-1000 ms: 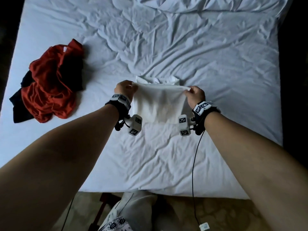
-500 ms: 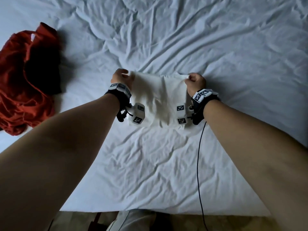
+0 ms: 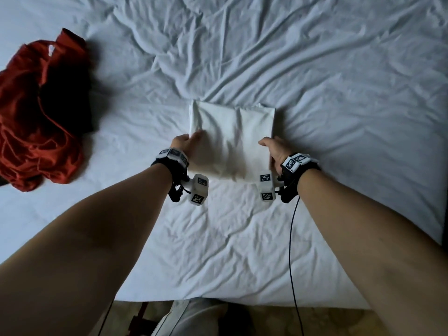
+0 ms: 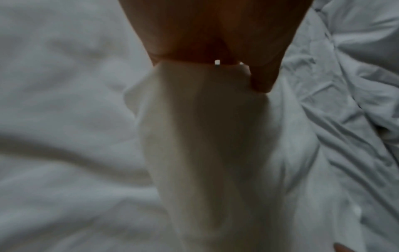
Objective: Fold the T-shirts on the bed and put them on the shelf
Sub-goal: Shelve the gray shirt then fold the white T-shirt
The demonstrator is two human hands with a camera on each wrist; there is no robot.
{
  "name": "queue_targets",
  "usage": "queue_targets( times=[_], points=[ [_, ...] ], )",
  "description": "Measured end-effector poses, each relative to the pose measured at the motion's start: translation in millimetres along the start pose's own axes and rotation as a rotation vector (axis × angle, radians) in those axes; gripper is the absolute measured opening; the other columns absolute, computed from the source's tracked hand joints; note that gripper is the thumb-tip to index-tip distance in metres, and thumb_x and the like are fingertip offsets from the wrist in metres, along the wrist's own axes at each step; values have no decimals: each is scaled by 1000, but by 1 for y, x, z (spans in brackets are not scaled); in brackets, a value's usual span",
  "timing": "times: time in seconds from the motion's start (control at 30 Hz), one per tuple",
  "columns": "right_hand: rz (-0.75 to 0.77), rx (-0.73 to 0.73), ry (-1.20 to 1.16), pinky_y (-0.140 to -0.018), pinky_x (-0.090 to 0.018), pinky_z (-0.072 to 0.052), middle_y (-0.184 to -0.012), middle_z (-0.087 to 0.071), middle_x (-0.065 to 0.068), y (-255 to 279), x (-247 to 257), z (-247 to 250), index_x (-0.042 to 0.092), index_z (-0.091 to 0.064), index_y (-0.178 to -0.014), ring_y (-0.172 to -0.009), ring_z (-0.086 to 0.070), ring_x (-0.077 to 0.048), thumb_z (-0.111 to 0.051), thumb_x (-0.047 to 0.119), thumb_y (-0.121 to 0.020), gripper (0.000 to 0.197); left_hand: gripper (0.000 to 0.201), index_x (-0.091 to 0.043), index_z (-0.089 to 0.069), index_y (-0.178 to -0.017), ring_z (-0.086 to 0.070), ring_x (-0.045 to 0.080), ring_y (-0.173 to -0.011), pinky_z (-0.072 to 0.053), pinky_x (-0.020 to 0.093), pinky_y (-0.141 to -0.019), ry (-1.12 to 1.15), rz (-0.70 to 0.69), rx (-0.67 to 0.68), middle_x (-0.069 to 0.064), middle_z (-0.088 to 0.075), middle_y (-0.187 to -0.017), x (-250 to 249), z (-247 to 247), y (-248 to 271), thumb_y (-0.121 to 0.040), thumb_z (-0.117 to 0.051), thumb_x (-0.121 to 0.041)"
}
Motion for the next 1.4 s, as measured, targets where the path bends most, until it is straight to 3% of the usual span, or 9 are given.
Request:
queue_targets(
  times=[0.23, 0.4, 0.6, 0.73, 0.83, 1.07, 1.13, 1.27, 1.4],
  points=[
    [144, -52, -12, -82, -39, -49, -85, -64, -5, 42, 27, 5, 17, -58, -82, -86, -59, -26, -60, 24, -72, 13, 38, -9, -54, -87, -50, 25, -75, -36, 29, -68, -60, -127, -99, 11, -56, -80, -11, 9, 8, -93, -51, -47],
    [255, -188, 142, -66, -26, -38, -93, -60, -9, 93, 57, 29, 3, -59, -105, -83, -53, -21, -55, 12, -86, 22, 46, -23, -38, -141, -52, 20, -89, -39, 25, -79, -53, -273, -49, 5, -54, -100, -42, 14, 44, -97, -48, -16],
    [410, -182, -11, -100, -22, -43, -136, -54, -6, 175, 83, 76, 12, -45, -141, -119, -53, -13, -46, -9, -84, 60, 51, -27, -46, -141, -49, 14, -92, -36, 14, -76, -96, -441, 62, 0, -50, -110, -95, 19, 118, -96, -45, -3],
    [475, -230, 59, -41, -11, -31, -66, -53, 4, 253, 99, 132, 16, -64, -124, -38, -42, 1, -43, -4, -88, 46, 47, -24, -57, -131, -46, 12, -56, -41, 14, -52, -25, -486, 145, 4, -51, -88, -140, 16, 183, -94, -46, 2],
    [493, -311, 17, -36, -14, -27, -56, -45, 2, 312, 102, 180, 17, -67, -122, -30, -31, -3, -43, -3, -88, 46, 46, -13, -58, -130, -45, 2, -40, -38, 8, -44, 45, -581, 212, 3, -50, -81, -180, 9, 247, -92, -43, 9],
    [608, -494, -115, -36, -15, -29, -65, -50, -3, 469, 91, 304, 21, -65, -122, -30, -32, -2, -43, 1, -91, 43, 42, -8, -57, -127, -46, 11, -63, -41, 9, -52, 68, -814, 308, -2, -52, -78, -265, -33, 421, -94, -40, 10],
    [640, -573, -180, -40, -17, -37, -67, -56, -3, 518, 78, 344, 21, -66, -123, -35, -42, -2, -44, 1, -91, 43, 42, -12, -59, -120, -51, 15, -71, -42, 9, -58, 73, -900, 320, 2, -57, -86, -283, -51, 479, -93, -38, 11],
    [703, -676, -318, -74, -27, -45, -119, -64, -24, 608, 46, 413, 20, -69, -115, -86, -61, -28, -53, 3, -86, 38, 38, -17, -62, -118, -50, 10, -66, -40, 3, -52, 24, -1057, 315, 6, -57, -94, -305, -90, 590, -93, -42, 4],
    [750, -782, -364, -85, -19, -43, -113, -65, -2, 702, -4, 476, 18, -68, -119, -103, -57, -14, -58, 5, -83, 39, 35, -21, -65, -118, -57, 19, -77, -48, 17, -67, -6, -1164, 338, 14, -64, -111, -308, -136, 696, -89, -52, -8]
  ],
)
Point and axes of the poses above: each hand's wrist, its own y-axis away from the middle knuckle, its own z-axis out of the back of the hand, x = y × z, the point moved 8 cm from there along -y, towards the middle knuckle
